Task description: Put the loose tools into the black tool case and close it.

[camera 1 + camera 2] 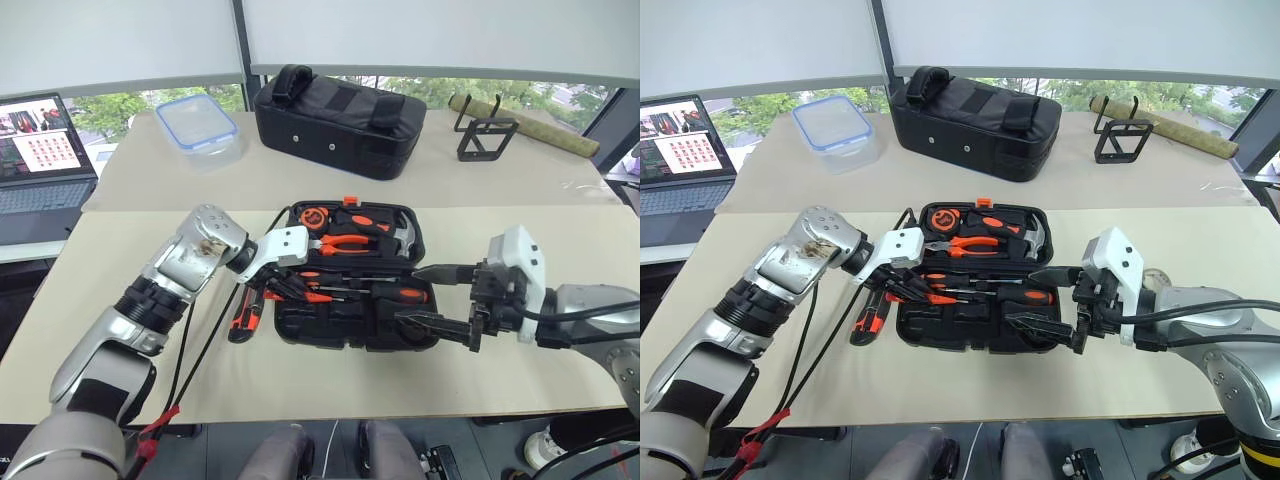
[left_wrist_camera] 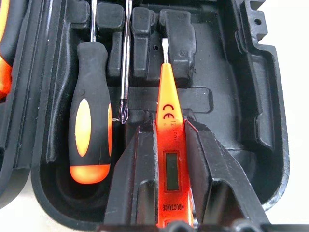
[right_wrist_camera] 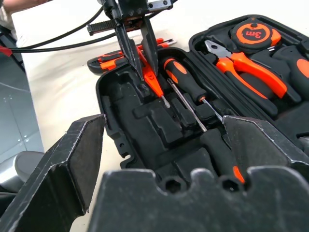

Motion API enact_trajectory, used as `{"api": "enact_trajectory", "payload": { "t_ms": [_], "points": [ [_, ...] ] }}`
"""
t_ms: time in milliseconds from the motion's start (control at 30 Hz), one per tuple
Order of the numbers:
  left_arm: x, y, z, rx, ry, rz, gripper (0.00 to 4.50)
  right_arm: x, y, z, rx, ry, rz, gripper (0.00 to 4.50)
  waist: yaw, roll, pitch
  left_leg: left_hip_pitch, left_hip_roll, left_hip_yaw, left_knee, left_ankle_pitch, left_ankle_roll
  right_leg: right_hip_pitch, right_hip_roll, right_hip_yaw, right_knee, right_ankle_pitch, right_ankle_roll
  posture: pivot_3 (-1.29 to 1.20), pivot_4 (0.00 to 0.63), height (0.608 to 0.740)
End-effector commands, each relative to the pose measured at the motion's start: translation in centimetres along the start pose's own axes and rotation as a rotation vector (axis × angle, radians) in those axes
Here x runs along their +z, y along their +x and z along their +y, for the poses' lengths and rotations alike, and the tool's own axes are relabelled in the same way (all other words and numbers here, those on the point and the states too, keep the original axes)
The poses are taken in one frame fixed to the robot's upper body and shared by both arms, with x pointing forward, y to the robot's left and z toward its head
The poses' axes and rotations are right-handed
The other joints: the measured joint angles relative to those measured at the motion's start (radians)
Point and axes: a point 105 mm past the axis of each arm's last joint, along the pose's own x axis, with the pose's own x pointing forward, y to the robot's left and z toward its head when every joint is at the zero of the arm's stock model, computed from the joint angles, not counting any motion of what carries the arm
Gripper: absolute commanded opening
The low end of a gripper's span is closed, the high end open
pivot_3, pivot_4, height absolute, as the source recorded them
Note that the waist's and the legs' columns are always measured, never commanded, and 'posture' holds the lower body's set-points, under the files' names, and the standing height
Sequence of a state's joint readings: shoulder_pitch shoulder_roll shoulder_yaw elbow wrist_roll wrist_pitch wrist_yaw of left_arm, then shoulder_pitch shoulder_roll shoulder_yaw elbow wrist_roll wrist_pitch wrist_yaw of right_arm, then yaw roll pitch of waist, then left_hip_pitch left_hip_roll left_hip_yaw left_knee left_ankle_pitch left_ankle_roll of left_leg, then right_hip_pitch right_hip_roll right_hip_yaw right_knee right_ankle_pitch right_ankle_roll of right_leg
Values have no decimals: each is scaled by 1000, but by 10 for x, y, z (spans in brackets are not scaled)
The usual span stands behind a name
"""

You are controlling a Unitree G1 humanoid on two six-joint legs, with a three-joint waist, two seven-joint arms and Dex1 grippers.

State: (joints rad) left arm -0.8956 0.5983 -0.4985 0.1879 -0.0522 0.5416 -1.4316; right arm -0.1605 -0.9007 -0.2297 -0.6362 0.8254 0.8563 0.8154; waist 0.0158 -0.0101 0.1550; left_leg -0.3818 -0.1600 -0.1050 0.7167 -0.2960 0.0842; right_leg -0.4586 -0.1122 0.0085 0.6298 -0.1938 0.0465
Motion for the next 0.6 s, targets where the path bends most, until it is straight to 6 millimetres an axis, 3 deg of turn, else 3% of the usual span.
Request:
{"api": "enact_trajectory", "payload": {
  "t_ms": [33,233,600],
  "points": [
    [7,10,3,8,-23,23,386,10,-3,1,-34,-56,-40,4500,2,0,0,0,0,0,0,0,0,0,0,0,0,0,0,0,150,717],
    [19,19,3,11,-26,8,386,9,-5,0,-60,-51,-46,4500,8,0,0,0,0,0,0,0,0,0,0,0,0,0,0,0,150,717],
    [19,-26,9,63,44,3,386,11,-7,-2,-75,-51,-62,4500,6,0,0,0,0,0,0,0,1,-1,0,0,0,0,0,0,150,717]
  ]
}}
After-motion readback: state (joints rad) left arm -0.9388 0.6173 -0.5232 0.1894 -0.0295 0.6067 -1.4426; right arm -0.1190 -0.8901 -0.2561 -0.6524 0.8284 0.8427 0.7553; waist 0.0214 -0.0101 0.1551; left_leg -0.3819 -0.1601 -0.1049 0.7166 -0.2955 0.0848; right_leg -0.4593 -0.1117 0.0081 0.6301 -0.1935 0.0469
